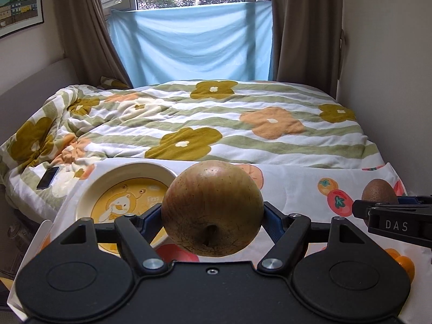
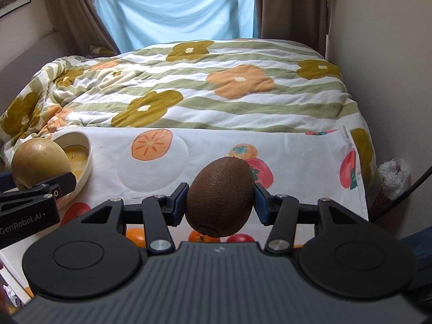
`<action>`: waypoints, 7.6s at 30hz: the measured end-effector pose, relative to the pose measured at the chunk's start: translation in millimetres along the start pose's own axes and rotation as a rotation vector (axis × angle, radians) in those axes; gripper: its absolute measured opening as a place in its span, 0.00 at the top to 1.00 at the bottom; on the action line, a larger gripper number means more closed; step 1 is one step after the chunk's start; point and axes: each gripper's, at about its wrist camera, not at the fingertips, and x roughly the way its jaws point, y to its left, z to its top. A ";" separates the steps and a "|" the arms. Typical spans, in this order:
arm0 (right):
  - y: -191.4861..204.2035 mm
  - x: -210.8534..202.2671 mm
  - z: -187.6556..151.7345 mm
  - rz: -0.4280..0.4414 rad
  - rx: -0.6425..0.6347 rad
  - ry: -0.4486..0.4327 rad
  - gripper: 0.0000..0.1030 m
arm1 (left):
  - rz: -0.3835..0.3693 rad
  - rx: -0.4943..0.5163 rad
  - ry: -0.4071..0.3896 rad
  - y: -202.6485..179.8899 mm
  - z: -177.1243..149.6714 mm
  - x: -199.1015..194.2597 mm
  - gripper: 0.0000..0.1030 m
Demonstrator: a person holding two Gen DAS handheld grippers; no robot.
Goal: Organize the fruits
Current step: 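Carry the apple in the left tool while the right tool carries the kiwi to the bowl, then open both tools to release the apple and kiwi into the bowl, then grasp the large orange with the left tool while the right tool grasps a green apple, then carry the orange in the left tool while the right tool carries the green apple to the bowl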
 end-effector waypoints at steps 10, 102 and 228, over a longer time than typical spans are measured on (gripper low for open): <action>77.0 -11.3 10.5 0.045 -0.048 -0.029 0.36 | 0.045 -0.037 -0.025 69.5 1.8 -20.7 0.23; 260.8 118.5 20.3 -0.010 -0.153 -0.044 0.03 | -0.175 0.294 0.023 221.1 2.3 111.1 0.02; 43.8 -57.0 -88.6 -0.016 0.371 -0.019 0.32 | -0.445 0.305 0.031 39.4 -48.0 -9.5 0.36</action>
